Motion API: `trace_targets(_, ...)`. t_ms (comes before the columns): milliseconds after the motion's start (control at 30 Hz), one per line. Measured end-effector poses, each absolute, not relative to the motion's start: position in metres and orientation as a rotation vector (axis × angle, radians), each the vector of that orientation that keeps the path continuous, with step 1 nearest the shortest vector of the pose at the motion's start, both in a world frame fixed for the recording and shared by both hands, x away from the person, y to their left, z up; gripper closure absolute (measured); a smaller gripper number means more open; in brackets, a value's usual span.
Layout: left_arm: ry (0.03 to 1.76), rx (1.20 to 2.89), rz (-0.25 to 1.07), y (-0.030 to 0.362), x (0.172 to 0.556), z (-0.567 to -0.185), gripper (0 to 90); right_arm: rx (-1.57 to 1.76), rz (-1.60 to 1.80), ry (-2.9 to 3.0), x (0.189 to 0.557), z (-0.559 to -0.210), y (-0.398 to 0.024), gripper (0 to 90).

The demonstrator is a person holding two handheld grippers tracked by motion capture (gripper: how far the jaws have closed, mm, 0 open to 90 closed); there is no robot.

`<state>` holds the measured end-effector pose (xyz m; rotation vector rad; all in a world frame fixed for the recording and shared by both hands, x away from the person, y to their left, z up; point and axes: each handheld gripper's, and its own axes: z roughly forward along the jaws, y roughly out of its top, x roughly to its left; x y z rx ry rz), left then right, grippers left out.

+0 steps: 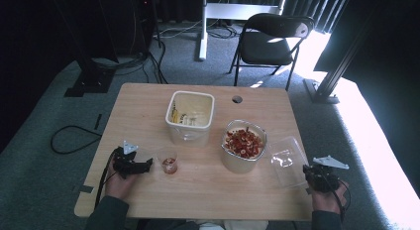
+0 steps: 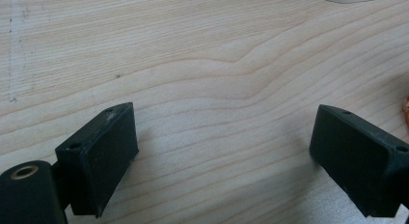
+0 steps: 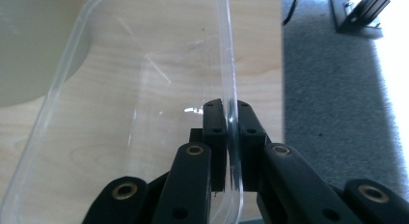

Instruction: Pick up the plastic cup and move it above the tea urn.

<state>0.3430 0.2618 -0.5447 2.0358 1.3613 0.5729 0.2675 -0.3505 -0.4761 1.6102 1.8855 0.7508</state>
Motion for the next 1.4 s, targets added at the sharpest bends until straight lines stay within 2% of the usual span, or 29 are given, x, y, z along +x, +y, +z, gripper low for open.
trace_targets(833,1.362,2.036,0.573,0.262,0.343,-0.545,10.2,1.487,0.827,1.773,0.294,-0.397,-0.355,86.3)
trace_targets(1400,1.362,2.037,0.572,0.262,0.343,-0.545,10.2,1.325,0.902,1.842,0.324,-0.358,-0.309,86.3)
